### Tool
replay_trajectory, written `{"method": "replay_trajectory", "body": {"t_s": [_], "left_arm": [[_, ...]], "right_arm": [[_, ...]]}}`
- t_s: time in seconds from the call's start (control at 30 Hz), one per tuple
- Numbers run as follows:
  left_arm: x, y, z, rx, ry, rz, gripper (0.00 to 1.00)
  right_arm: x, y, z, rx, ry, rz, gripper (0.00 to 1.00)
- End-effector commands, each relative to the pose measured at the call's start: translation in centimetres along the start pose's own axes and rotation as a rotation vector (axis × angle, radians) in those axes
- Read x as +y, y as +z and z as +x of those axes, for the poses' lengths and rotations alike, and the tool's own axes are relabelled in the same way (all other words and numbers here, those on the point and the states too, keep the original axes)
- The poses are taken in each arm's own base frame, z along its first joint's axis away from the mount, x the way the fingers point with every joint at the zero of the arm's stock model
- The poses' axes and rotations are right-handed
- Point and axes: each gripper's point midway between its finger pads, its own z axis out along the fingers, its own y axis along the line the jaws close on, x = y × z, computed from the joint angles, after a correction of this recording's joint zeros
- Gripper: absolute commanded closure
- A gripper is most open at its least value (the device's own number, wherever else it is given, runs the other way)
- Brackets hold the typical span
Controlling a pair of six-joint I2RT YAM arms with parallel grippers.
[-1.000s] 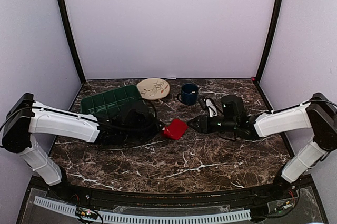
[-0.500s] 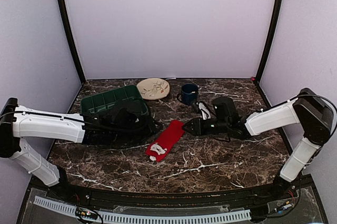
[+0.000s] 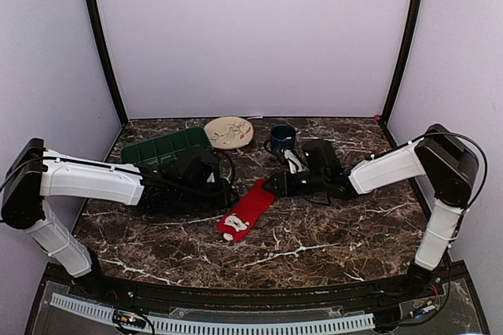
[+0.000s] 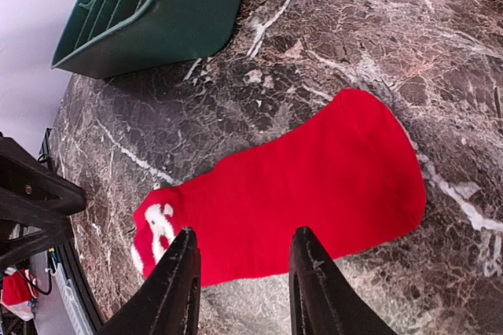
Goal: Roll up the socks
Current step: Put down the sock at the center of the board, then rotate the sock at the center of the board.
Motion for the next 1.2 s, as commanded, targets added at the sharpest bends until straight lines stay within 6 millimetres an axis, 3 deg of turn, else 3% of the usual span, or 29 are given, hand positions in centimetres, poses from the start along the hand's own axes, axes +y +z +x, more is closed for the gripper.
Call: {"method": "replay_trajectory", "body": {"t_s": [0.0, 0.37, 0.67, 0.83, 1.17], "left_arm": [[2.0, 1.0, 1.9, 0.090, 0.115, -0.032, 0.72], [3.9, 3.6, 5.4, 0.268, 0.193, -0.092, 0.77], [5.1, 3.6, 8.2, 0.396, 0.191, -0.092, 0.88], [4.4, 3.6, 10.1, 0.490, 0.180, -0.028, 0.94], [1.4, 3.6, 12.6, 0.609, 0.210, 0.090, 0.95]], "right_arm": [[0.3, 1.2, -0.4, 0.014, 0.003, -0.007, 0.64], [-2.1, 3.9, 0.5, 0.058, 0.056, 0.027, 0.64], [-4.8, 4.9, 0.3, 0.076, 0.100, 0.064, 0.64], [-6.0, 5.0, 0.2, 0.081, 0.118, 0.080, 0.64], [-7.5, 5.5, 0.1, 0.118, 0.135, 0.073, 0.64]]}}
